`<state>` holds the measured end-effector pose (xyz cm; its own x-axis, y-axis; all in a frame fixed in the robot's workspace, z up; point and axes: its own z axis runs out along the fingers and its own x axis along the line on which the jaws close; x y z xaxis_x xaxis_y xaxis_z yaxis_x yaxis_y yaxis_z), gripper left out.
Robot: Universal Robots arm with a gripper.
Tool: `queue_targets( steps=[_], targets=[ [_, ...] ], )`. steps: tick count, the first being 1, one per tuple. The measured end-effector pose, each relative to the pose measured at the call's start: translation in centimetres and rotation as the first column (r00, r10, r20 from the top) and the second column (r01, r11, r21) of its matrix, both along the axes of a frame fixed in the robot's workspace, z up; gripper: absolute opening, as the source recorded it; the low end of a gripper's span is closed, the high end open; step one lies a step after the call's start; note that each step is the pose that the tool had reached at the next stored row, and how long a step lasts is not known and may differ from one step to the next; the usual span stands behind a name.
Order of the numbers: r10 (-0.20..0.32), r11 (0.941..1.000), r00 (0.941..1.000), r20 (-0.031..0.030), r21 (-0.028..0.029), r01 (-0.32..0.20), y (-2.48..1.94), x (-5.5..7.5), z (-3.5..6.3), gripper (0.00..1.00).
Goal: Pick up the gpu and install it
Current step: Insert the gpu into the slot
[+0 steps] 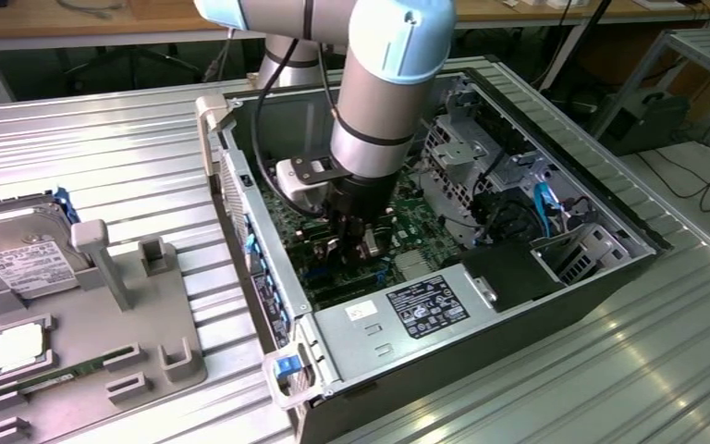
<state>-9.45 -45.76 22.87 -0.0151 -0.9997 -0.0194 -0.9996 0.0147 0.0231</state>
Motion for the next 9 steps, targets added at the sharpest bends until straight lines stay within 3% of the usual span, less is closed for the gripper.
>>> queue_targets(
  steps=[3, 9],
  targets=[
    [0.000, 1.0000, 1.0000, -0.0001, -0.0007, 0.000, 0.00, 0.0, 2.10, 0.36],
    [0.000, 1.0000, 1.0000, -0.0001, -0.0017, 0.000, 0.00, 0.0, 5.33, 0.36]
  ],
)
